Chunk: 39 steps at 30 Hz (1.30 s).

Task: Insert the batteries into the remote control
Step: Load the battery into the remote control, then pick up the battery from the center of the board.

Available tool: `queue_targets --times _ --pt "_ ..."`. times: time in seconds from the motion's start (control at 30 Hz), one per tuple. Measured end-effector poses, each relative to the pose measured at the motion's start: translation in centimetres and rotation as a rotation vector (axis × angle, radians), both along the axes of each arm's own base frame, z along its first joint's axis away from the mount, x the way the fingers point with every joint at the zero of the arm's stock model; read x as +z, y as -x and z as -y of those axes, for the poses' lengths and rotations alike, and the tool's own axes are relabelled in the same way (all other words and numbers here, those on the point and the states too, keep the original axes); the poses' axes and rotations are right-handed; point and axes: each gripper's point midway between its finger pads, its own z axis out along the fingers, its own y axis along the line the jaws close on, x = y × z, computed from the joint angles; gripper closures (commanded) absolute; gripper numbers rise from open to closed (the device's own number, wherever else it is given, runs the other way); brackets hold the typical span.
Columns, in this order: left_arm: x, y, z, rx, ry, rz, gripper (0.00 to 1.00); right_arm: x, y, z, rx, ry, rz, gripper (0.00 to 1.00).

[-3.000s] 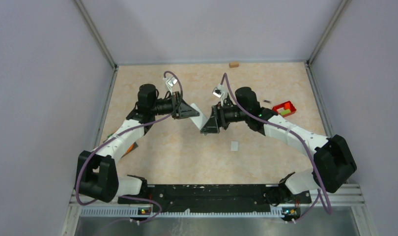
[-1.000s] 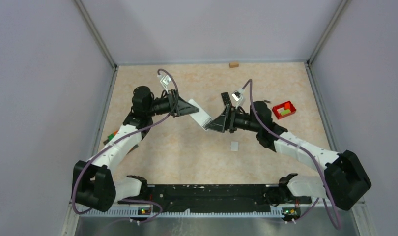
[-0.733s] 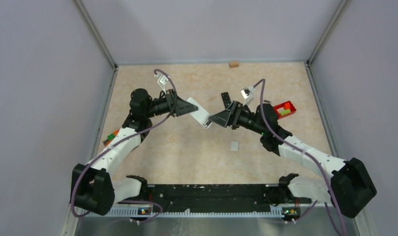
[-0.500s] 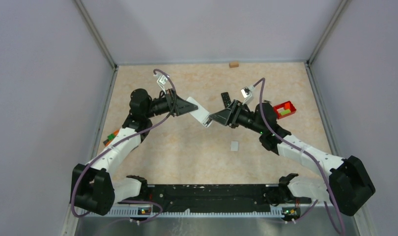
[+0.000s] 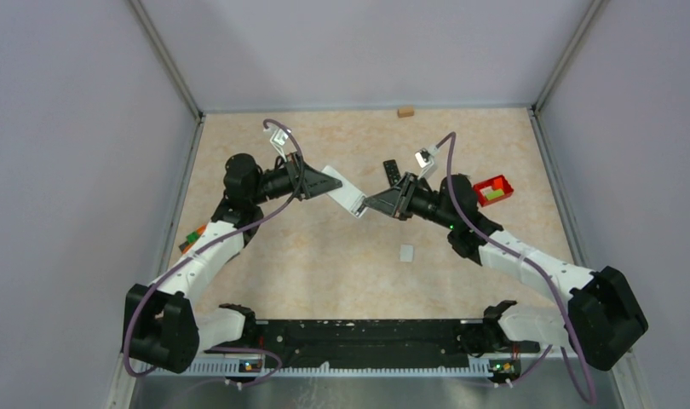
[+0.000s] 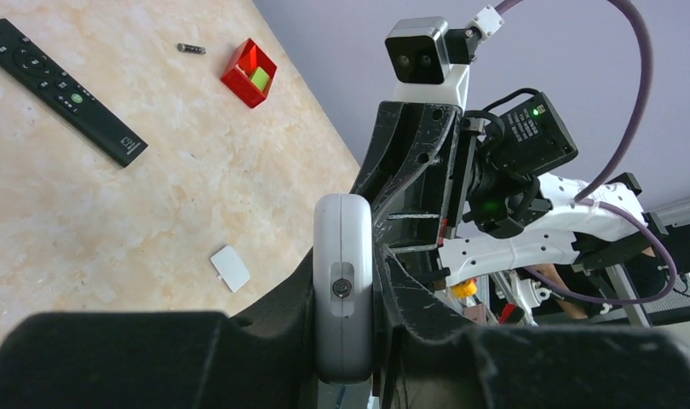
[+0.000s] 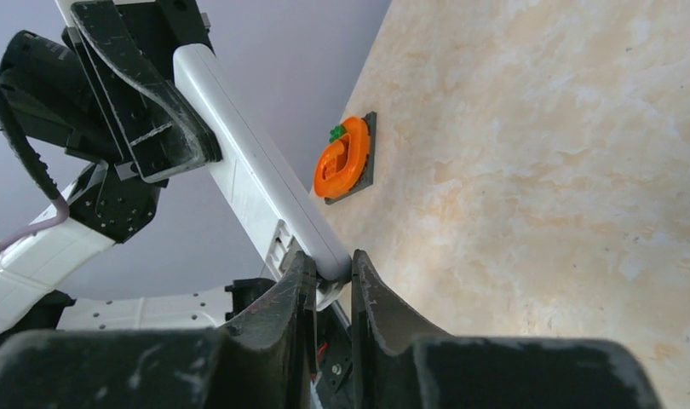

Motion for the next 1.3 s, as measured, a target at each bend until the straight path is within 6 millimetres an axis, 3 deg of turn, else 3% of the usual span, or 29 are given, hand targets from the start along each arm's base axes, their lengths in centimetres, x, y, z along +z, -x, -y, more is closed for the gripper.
queue_targets --times 0.17,0.3,0.5,0.6,0.67,0.8,0.9,0.97,1.07,1.2,1.3 --pt "0.1 -0.2 -0.2 0.023 -0.004 0.004 1.00 0.4 -0.3 0.0 -0.003 0.026 0.005 0.45" --pt "0.1 -0.4 -0.4 0.051 -0.018 0.017 1.00 1.0 -0.8 0.1 -0.020 0.056 0.019 0.32" --pt "-1.2 -1.2 -1.2 0.134 -0.072 -0.006 1.00 1.5 -1.9 2.1 -0.105 0.129 0.044 0.32" --pt "-2.1 -1.6 -1.9 0.186 -0.110 -0.030 1.00 0.8 -4.6 5.4 -0.250 0.237 0.024 0.33" --pt "-2.8 -1.9 -2.3 0.221 -0.136 -0.047 1.00 -0.1 -7.3 8.8 -0.392 0.341 -0.011 0.37" --pt "-3.4 -2.2 -2.9 0.253 -0.164 -0.062 1.00 -3.8 -12.8 16.3 -0.626 0.527 -0.145 0.48" --pt "-3.7 -2.3 -3.0 0.262 -0.172 -0.073 1.00 -9.1 -15.6 21.9 -0.739 0.636 -0.306 0.54" --pt "-3.8 -2.3 -3.0 0.265 -0.175 -0.079 1.00 -12.3 -16.4 24.4 -0.778 0.696 -0.404 0.55" --pt "-3.8 -2.3 -3.0 0.265 -0.174 -0.080 1.00 -15.3 -17.9 25.9 -0.790 0.775 -0.495 0.54" --pt "-3.8 -2.3 -3.0 0.265 -0.173 -0.081 1.00 -16.2 -20.4 26.4 -0.814 0.813 -0.512 0.51" --pt "-3.7 -2.2 -2.9 0.258 -0.169 -0.075 1.00 -16.3 -21.0 26.6 -0.838 0.815 -0.523 0.49"
